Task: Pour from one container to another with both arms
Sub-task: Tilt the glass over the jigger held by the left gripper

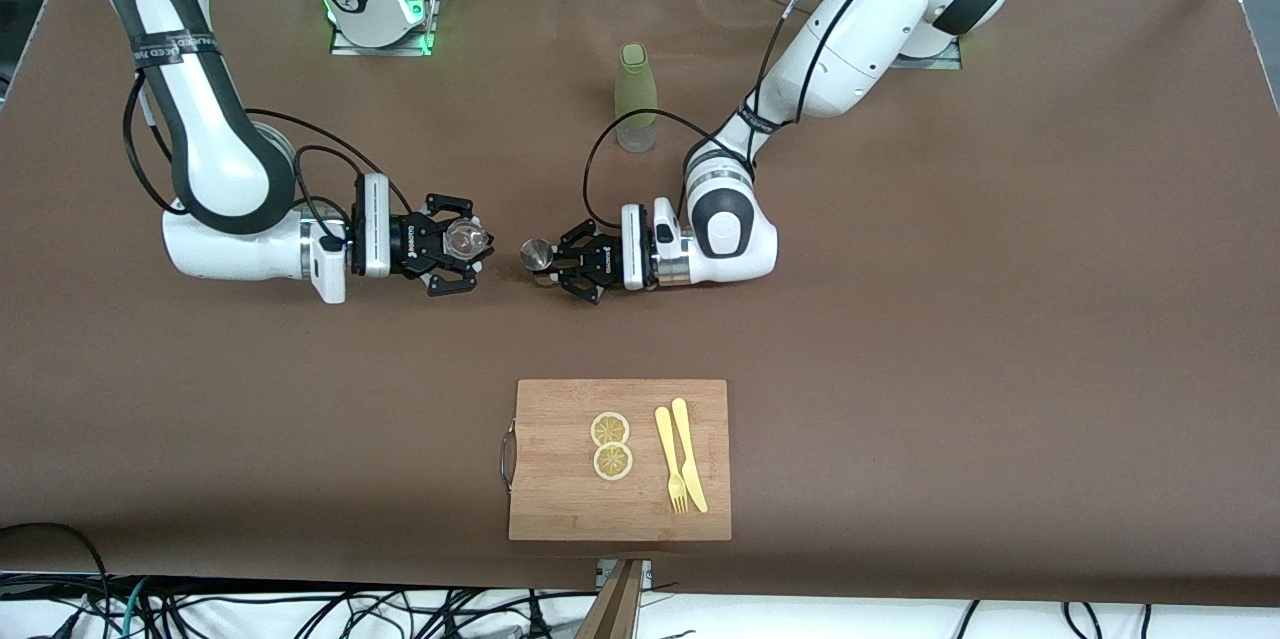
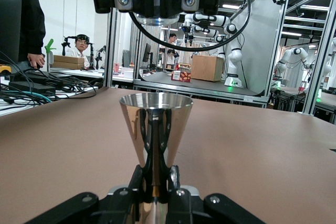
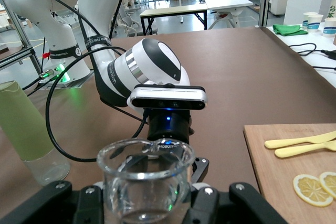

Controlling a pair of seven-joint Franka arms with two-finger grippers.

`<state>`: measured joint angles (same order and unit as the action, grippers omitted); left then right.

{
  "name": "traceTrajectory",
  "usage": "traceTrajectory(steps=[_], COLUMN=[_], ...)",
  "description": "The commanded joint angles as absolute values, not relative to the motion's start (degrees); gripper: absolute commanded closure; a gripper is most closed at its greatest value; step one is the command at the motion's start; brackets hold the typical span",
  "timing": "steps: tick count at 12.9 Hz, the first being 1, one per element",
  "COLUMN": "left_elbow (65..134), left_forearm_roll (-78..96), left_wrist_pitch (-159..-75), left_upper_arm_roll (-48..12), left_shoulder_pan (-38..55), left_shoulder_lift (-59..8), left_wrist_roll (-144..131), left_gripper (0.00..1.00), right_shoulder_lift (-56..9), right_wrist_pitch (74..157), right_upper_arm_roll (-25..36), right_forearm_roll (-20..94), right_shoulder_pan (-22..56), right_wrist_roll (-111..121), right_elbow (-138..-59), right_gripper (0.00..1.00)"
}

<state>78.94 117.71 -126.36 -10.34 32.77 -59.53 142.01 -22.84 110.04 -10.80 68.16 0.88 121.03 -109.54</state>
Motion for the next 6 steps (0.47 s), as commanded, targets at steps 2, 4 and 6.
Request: traceTrajectory(steps=[2, 4, 6], left_elbow=[75.3, 74.7, 74.3], left_forearm_roll=[120.7, 121.0, 121.5], left_wrist_pitch=[-129.4, -129.7, -129.8], left_upper_arm_roll=[-9.5, -9.6, -9.5], left_shoulder_pan=[34.8, 35.1, 35.3], left_shoulder_lift=[-61.2, -61.5, -62.0], left_wrist_roll=[143.3, 143.3, 143.3], left_gripper=[1.0, 1.0, 1.0], right_shoulder_lift=[-18.5, -18.4, -17.8], right_wrist_pitch=[113.0, 113.8, 115.0], right_upper_arm_roll=[-11.7, -11.7, -11.7], right_forearm_roll=[68.3, 68.3, 68.2], right_shoulder_pan=[0.9, 1.3, 1.8], right_wrist_roll=[120.1, 120.1, 119.9], right_elbow=[-112.9, -112.9, -112.9], right_gripper=[0.88, 0.88, 0.88])
